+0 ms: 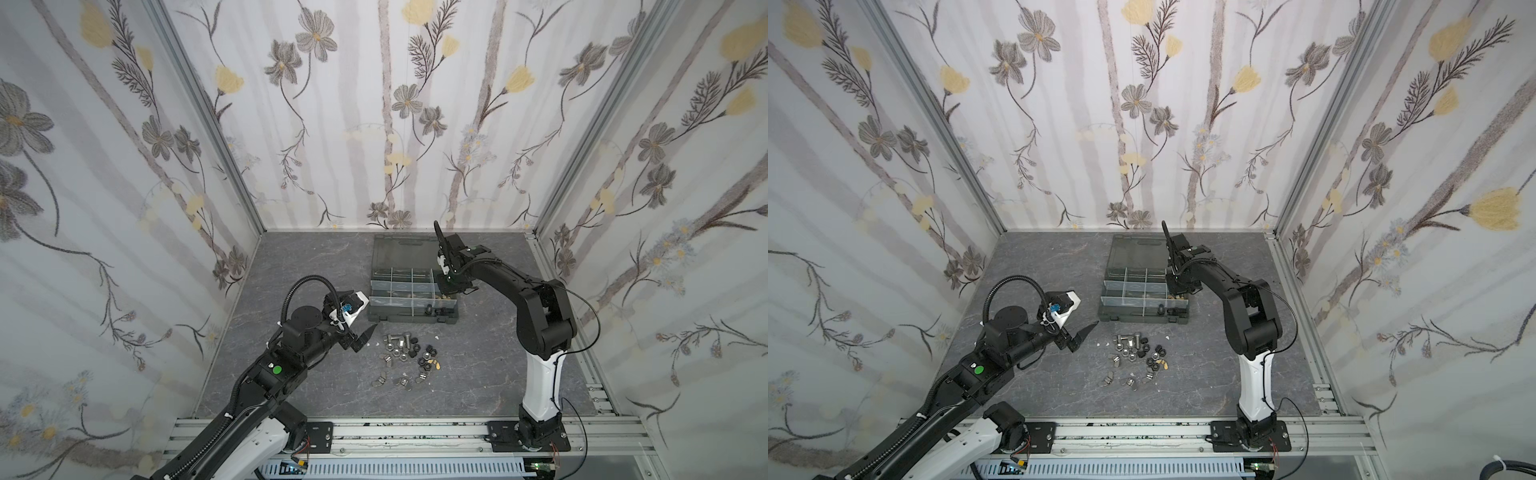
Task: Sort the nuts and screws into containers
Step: 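Return the right gripper to the pile and grasp another brass wing nut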
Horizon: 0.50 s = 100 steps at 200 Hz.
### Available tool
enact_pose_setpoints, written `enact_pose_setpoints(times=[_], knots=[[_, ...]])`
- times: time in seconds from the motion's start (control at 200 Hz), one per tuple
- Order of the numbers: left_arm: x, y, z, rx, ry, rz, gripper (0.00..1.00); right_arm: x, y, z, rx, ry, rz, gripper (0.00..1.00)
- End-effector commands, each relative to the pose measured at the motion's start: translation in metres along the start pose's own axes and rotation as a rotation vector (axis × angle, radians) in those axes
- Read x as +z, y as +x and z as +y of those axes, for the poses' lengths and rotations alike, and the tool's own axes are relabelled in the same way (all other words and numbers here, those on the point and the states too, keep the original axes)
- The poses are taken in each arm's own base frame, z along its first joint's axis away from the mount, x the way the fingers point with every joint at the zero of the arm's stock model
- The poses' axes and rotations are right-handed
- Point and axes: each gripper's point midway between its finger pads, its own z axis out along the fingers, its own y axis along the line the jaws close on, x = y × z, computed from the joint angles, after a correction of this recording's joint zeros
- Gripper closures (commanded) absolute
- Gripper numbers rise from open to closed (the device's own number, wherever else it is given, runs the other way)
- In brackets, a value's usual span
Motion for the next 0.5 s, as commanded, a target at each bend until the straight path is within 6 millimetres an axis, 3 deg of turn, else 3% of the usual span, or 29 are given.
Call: enact_pose_setpoints(times=[0.0, 0.155, 0.325, 0.495], knots=[[-0.002, -0.009, 0.004, 0.027, -0.014, -0.024, 0.0, -0.024, 0.003, 0.004, -0.036, -0.006, -0.018, 0.73], [-0.002, -0.012, 0.002, 0.026, -0.007, -0.038, 0.0, -0.049, 0.035, 0.031, -0.109, -0.063, -0.003, 0.67], [-0.002, -0.013, 0.002, 0.028, -0.007, -0.04, 0.0, -0.058, 0.093, 0.063, -0.104, -0.111, 0.028, 0.64], [-0.001, -0.013, 0.0, 0.029, -0.001, -0.045, 0.0, -0.064, 0.139, 0.098, -0.08, -0.232, 0.008, 0.59]])
